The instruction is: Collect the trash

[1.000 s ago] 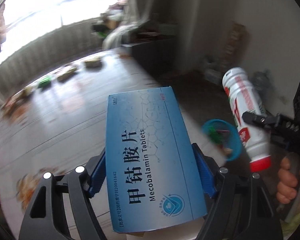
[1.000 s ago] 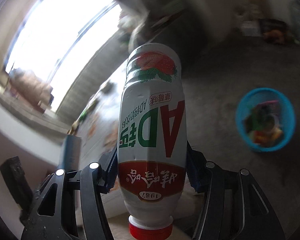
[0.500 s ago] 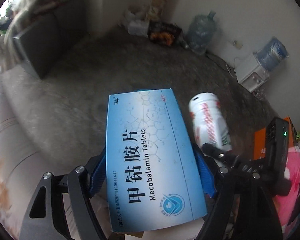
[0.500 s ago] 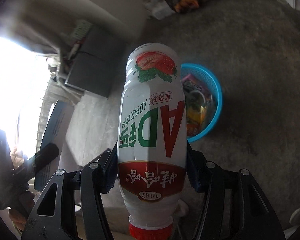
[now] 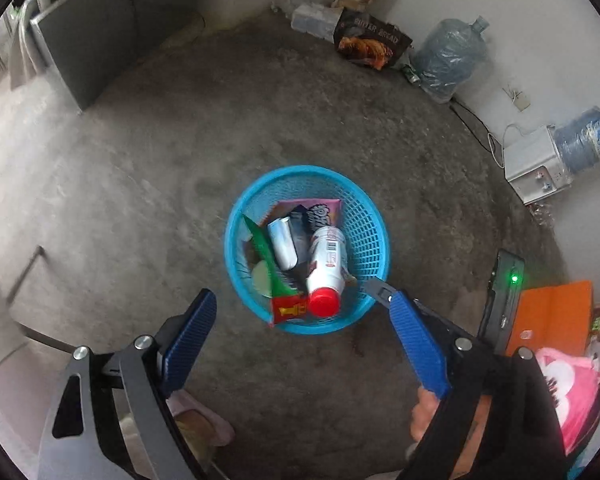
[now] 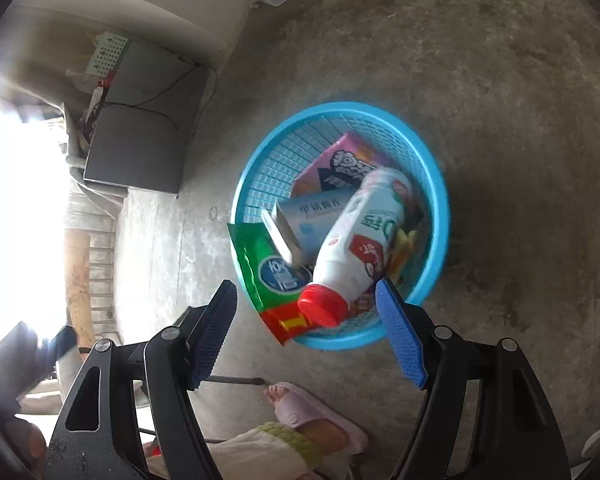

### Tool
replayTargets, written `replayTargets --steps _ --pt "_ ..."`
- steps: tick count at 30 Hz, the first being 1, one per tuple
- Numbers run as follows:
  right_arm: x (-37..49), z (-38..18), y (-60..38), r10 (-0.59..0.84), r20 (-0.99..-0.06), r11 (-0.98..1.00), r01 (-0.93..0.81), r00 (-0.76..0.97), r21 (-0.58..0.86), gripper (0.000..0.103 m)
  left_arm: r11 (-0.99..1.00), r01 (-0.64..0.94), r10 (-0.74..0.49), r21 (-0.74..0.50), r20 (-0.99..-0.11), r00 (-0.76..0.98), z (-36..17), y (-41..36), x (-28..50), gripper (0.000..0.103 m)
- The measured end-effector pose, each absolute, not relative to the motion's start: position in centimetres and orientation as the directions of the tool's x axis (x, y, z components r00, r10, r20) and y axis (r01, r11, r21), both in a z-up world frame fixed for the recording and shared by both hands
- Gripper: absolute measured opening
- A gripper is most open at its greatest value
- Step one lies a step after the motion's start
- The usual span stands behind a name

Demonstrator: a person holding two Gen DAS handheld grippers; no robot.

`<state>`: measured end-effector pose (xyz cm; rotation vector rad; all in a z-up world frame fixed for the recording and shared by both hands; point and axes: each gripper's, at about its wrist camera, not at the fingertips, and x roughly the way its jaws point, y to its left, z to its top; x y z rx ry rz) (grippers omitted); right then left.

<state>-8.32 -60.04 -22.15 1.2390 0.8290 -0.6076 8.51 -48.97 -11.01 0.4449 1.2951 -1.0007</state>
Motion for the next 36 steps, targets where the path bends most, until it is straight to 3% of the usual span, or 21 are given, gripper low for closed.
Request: replayTargets --steps 6,10,13,16,25,30,36 --pt "-10.2 -19.5 -58.0 -0.026 -0.829 0.296 0.797 0.558 0.527 0.069 0.505 0.838 -0.432 -0.207 -0.901 0.037 -5.4 -44.1 7.6 0.086" --pt "-10.2 -13.8 -53.4 -0.097 -0.811 0.477 0.743 0.576 0.47 0.07 0.495 0.851 -0.524 -0.177 -0.842 0.129 -0.1 -38.4 6.6 0.088" --pt "-9.6 -8.7 -48.3 -0.147 -0.763 0.627 0.656 0.629 0.419 0.081 0.525 0.838 -0.587 -0.148 -0.776 0.231 3.3 -33.1 5.6 0.098" --pt "-8.9 -4.4 -42.7 -0.221 -0.705 0.758 0.573 0.674 0.311 0.092 0.599 0.794 -0.593 -0.099 -0.721 0.358 5.5 -27.9 4.6 0.098" --pt "-7.1 1.4 -30.8 -0.34 -0.564 0.886 0.457 0.753 0.075 0.095 0.859 0.511 -0.379 -0.021 -0.699 0.607 6.0 -13.7 2.9 0.098" --pt "-5.2 0.6 -26.9 -0.376 -0.619 0.902 0.426 0.689 -0.073 0.095 0.921 0.382 -0.224 0.079 -0.694 0.684 5.0 -8.7 1.0 0.098" --pt "-4.7 -1.0 -23.4 -0.382 -0.67 0.912 0.374 0.637 -0.166 0.095 0.949 0.291 -0.093 0.119 -0.777 0.623 1.3 -5.9 -0.2 0.098"
